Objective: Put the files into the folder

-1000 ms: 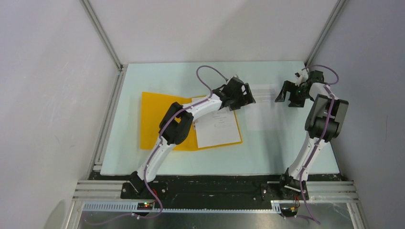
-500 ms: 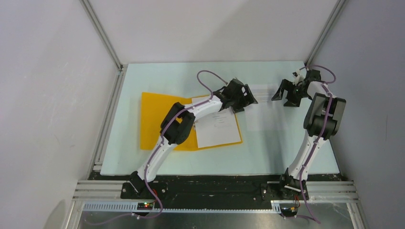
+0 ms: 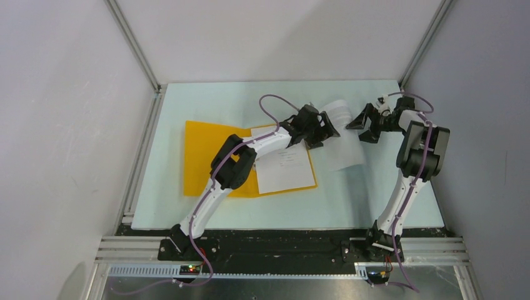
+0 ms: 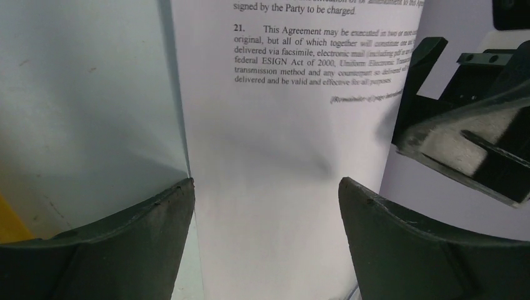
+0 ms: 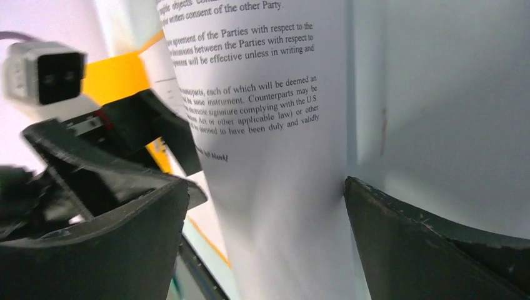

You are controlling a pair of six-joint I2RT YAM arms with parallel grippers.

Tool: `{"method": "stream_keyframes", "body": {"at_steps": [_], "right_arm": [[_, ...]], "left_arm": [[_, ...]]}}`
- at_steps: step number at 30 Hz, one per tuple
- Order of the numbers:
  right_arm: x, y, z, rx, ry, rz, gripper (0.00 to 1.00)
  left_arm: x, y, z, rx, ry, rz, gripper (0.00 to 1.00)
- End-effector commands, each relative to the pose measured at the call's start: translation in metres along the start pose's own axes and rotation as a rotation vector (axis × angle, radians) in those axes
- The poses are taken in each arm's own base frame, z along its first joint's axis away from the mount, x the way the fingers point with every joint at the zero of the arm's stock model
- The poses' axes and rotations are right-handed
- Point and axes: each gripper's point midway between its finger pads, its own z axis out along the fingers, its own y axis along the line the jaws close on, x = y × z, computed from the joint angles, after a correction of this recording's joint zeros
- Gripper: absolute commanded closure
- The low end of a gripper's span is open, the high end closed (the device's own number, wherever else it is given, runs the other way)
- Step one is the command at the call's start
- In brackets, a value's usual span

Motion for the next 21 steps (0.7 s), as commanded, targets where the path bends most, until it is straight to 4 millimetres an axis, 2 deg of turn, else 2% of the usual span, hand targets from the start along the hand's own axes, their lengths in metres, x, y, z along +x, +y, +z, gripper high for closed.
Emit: {"method": "stream_keyframes", "body": {"at_steps": [1,2,3,4,5,6,7,11,15,19,21], "right_arm": [[-0.002,0.037,-0.016,-0.323,-0.013,0.092,0.0],[0.004,0.04,-0.015,-0.36,0.006,0.157,0.0],[0.002,0.049,-0.016,-0.425,0.005,0.133,0.0],[0.01,0.053,-0.013,-0.454,0.039,0.21,0.0],[0.009,0.061,-0.014,-0.518,0.044,0.172,0.0],[0.015,0.068,-0.01,-0.543,0.087,0.241,0.0],[0.016,0.072,-0.009,-0.576,0.101,0.22,0.0],[0.021,0.076,-0.004,-0.574,0.117,0.222,0.0],[0.021,0.077,-0.01,-0.601,0.128,0.241,0.0],[0.029,0.092,-0.02,-0.669,0.19,0.265,0.0],[0.033,0.105,-0.032,-0.691,0.194,0.247,0.0]], "left_arm": [[0.024,0.019,0.007,-0.035,0.062,-0.011,0.08],[0.025,0.02,0.007,-0.034,0.065,-0.009,0.08],[0.026,0.02,0.006,-0.033,0.069,-0.009,0.09],[0.027,0.021,0.006,-0.035,0.07,-0.01,0.09],[0.028,0.02,0.006,-0.033,0.071,-0.009,0.08],[0.029,0.022,0.005,-0.035,0.073,-0.01,0.08],[0.03,0.021,0.005,-0.032,0.073,-0.009,0.09],[0.033,0.018,0.001,-0.001,0.088,-0.009,0.08],[0.035,0.007,-0.008,0.048,0.109,-0.007,0.06],[0.039,-0.005,-0.017,0.128,0.152,-0.024,0.04],[0.038,-0.01,-0.022,0.172,0.161,-0.031,0.04]]}}
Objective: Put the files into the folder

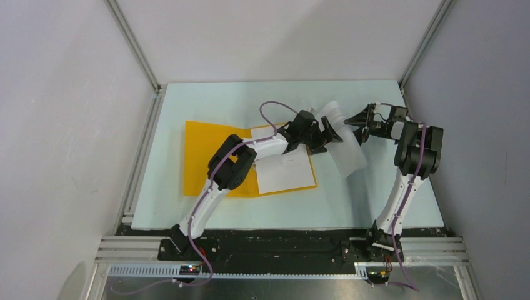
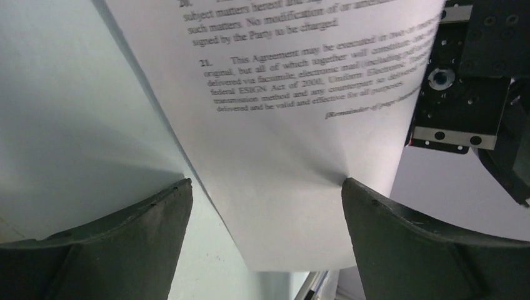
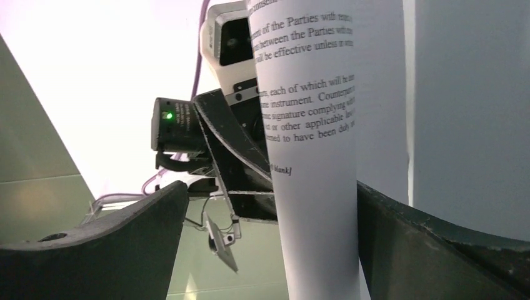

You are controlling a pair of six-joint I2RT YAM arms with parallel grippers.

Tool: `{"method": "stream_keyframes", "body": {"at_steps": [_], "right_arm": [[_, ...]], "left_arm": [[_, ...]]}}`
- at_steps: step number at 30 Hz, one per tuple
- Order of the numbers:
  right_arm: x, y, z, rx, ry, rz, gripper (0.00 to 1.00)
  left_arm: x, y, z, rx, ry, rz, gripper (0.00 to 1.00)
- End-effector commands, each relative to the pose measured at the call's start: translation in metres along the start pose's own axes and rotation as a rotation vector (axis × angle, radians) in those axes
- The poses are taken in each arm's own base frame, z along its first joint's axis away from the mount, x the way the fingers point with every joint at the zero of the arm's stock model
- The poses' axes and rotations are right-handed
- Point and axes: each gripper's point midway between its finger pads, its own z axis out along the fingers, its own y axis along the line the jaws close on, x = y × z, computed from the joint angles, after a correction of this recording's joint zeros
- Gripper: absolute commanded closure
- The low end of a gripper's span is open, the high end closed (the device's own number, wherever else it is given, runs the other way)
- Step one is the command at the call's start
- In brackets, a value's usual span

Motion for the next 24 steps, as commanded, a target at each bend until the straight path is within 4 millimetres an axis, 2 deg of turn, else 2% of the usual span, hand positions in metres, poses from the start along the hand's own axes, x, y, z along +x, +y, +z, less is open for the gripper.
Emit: {"method": "stream_keyframes", "body": {"at_steps": [1,2,5,7,8,9,10,11,12,16,19,24], "right_arm": [[0.021,0.04,-0.006,-0.097,0.063,-0.051,0.0],[0.027,0.05,-0.009,-0.103,0.062,-0.033,0.0],[0.034,0.059,-0.013,-0.108,0.045,-0.111,0.0],[0.036,0.055,-0.016,-0.105,0.031,-0.087,0.0],[0.037,0.049,-0.017,-0.121,0.03,-0.019,0.0],[0.033,0.047,-0.02,-0.133,0.02,-0.056,0.0],[0.036,0.041,-0.021,-0.155,0.01,0.094,0.0],[0.036,0.047,-0.023,-0.157,-0.02,0.084,0.0],[0.033,0.033,-0.023,-0.153,-0.035,0.101,0.0],[0.036,0.02,-0.023,-0.129,-0.058,0.036,0.0],[0.035,0.018,-0.026,-0.118,-0.062,0.038,0.02],[0.034,0.017,-0.029,-0.098,-0.057,-0.017,0.03]], "left_arm": [[0.01,-0.009,-0.016,0.063,0.067,-0.022,0.02],[0.011,-0.008,-0.02,0.075,0.079,-0.029,0.01],[0.004,-0.023,-0.026,0.175,0.074,0.003,0.0],[0.0,-0.034,-0.03,0.233,0.073,0.033,0.0],[-0.002,-0.037,-0.03,0.251,0.07,0.041,0.0],[-0.004,-0.045,-0.032,0.292,0.066,0.061,0.0],[-0.007,-0.054,-0.034,0.336,0.053,0.083,0.0],[-0.008,-0.061,-0.036,0.364,0.057,0.1,0.0],[-0.011,-0.068,-0.039,0.396,0.046,0.12,0.0],[-0.013,-0.093,-0.052,0.485,0.044,0.185,0.0],[-0.015,-0.098,-0.059,0.498,0.03,0.203,0.0],[-0.013,-0.093,-0.064,0.482,0.017,0.225,0.0]]}}
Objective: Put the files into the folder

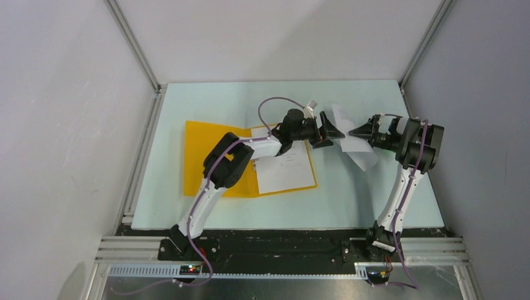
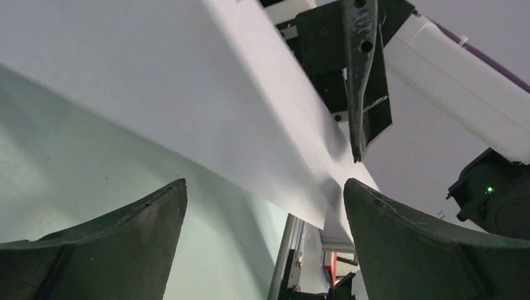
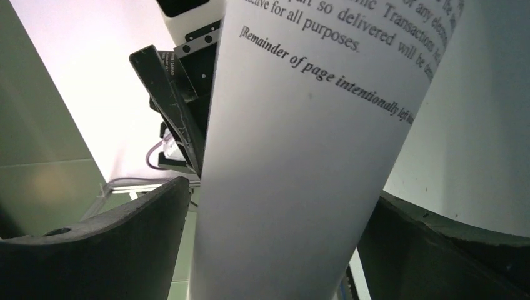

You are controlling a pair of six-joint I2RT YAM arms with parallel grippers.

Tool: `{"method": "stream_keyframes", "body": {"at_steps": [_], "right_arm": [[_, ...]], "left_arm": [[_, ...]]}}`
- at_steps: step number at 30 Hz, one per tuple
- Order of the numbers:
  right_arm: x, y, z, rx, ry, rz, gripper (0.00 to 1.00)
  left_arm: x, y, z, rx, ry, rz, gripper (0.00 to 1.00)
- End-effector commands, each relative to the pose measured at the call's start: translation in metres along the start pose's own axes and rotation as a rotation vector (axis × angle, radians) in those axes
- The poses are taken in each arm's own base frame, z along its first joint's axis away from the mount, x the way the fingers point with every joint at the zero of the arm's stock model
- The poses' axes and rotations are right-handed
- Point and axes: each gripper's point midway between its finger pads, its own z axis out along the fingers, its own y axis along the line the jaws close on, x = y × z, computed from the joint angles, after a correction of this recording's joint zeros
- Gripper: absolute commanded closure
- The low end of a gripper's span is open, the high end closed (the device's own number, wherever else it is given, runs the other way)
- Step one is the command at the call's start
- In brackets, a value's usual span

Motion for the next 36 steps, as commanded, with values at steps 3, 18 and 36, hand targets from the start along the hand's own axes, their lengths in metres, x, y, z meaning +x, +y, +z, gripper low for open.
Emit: {"method": "stream_keyframes", "body": {"at_steps": [3,18,36], "right_arm": [[-0.004,0.025,0.0,-0.04,-0.038,-0.069,0.04],[0.019,0.009,0.013,0.119,0.141,-0.22,0.14],[0.03,-0.007,0.021,0.335,0.22,-0.379,0.18]], "left_arm": [[-0.017,-0.05,-0.017,0.093,-0.038,0.127,0.08],[-0.042,-0.057,-0.022,0.021,-0.128,0.065,0.2],[-0.05,-0.036,0.001,-0.068,-0.122,0.089,0.33]]}}
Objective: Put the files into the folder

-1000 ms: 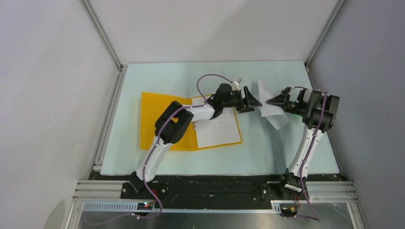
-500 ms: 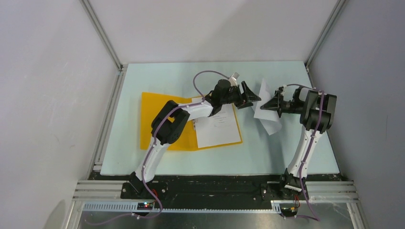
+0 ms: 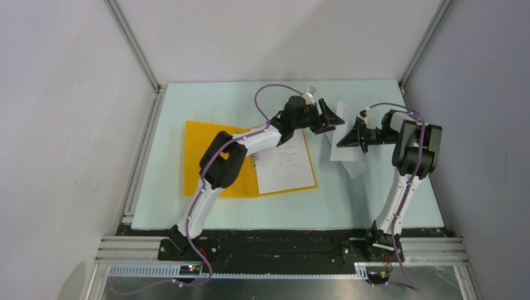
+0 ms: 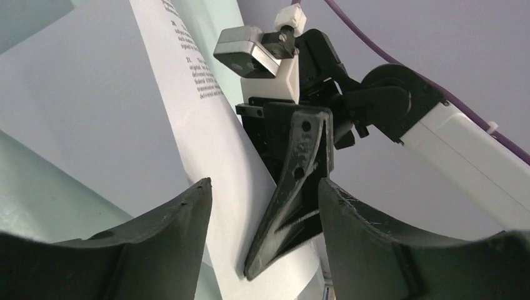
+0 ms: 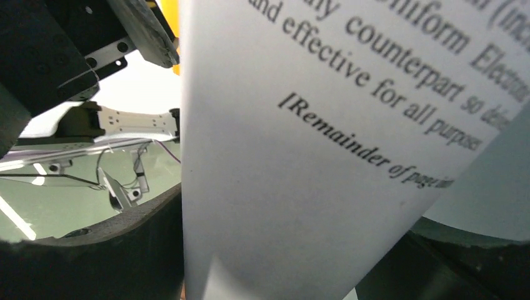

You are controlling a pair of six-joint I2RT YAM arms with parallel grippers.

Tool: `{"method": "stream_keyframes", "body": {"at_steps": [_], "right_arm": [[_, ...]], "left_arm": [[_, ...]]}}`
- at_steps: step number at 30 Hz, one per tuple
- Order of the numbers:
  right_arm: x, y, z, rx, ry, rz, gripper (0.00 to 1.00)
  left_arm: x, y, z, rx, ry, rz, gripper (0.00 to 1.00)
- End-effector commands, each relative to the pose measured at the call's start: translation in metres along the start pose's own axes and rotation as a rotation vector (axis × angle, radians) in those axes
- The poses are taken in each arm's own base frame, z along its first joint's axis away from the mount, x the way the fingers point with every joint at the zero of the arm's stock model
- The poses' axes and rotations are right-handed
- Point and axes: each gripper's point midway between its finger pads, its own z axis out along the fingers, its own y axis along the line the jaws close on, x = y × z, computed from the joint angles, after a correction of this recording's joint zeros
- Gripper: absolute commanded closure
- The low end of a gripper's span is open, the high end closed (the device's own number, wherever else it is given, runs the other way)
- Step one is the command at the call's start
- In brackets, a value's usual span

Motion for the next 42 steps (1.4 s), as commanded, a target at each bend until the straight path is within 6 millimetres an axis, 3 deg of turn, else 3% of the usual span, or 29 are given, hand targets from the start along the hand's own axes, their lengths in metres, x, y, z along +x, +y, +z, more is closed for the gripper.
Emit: {"method": "stream_keyframes", "body": {"at_steps": [1,5,8,11,15,18,21,26,27,28,29,30,31,33,37,39,41,42], "right_arm": [[0.001,0.016,0.003,0.043,0.025,-0.121,0.18],[0.002,0.019,0.004,0.04,0.027,-0.122,0.18],[0.002,0.02,0.004,0.035,0.028,-0.117,0.18],[0.003,0.019,0.004,0.032,0.03,-0.111,0.19],[0.003,0.018,0.005,0.02,0.033,-0.101,0.22],[0.003,0.018,0.005,0.012,0.028,-0.102,0.23],[0.003,0.019,0.005,0.004,0.026,-0.096,0.23],[0.005,0.019,0.007,0.003,0.032,-0.088,0.24],[0.005,0.019,0.007,0.003,0.036,-0.086,0.24],[0.006,0.019,0.008,0.003,0.039,-0.081,0.25],[0.006,0.019,0.009,0.003,0.043,-0.082,0.25],[0.007,0.018,0.009,0.003,0.046,-0.078,0.25],[0.007,0.019,0.01,0.003,0.049,-0.079,0.25],[0.009,0.018,0.011,0.005,0.055,-0.08,0.25],[0.01,0.019,0.012,0.005,0.062,-0.077,0.26],[0.011,0.019,0.012,0.007,0.063,-0.08,0.26],[0.01,0.019,0.012,0.013,0.064,-0.081,0.26],[0.011,0.018,0.012,0.021,0.066,-0.079,0.25]], "left_arm": [[-0.003,0.002,0.007,-0.015,-0.008,0.045,0.34],[0.003,0.011,0.009,-0.037,0.004,0.033,0.39],[0.001,0.008,0.006,-0.035,0.004,0.022,0.29],[-0.009,-0.02,-0.008,0.012,0.004,0.047,0.26],[-0.022,-0.034,-0.035,0.022,-0.009,0.049,0.24],[-0.026,-0.028,-0.05,-0.003,-0.022,0.033,0.24],[-0.017,-0.006,-0.056,-0.051,-0.01,0.006,0.23],[0.0,0.02,-0.04,-0.083,0.024,-0.004,0.22],[-0.002,0.01,-0.034,-0.056,0.024,0.023,0.22],[0.003,0.014,-0.028,-0.049,0.044,0.034,0.22],[0.002,0.0,-0.023,-0.009,0.051,0.058,0.22],[0.004,0.002,-0.018,-0.004,0.058,0.072,0.22],[0.004,-0.01,-0.014,0.028,0.06,0.094,0.22],[0.006,-0.014,-0.007,0.048,0.064,0.108,0.22],[0.009,-0.014,0.001,0.06,0.061,0.102,0.28],[0.009,-0.015,0.001,0.064,0.058,0.095,0.36],[0.008,-0.018,-0.001,0.066,0.051,0.088,0.49],[0.006,-0.017,-0.003,0.059,0.044,0.082,0.62]]}}
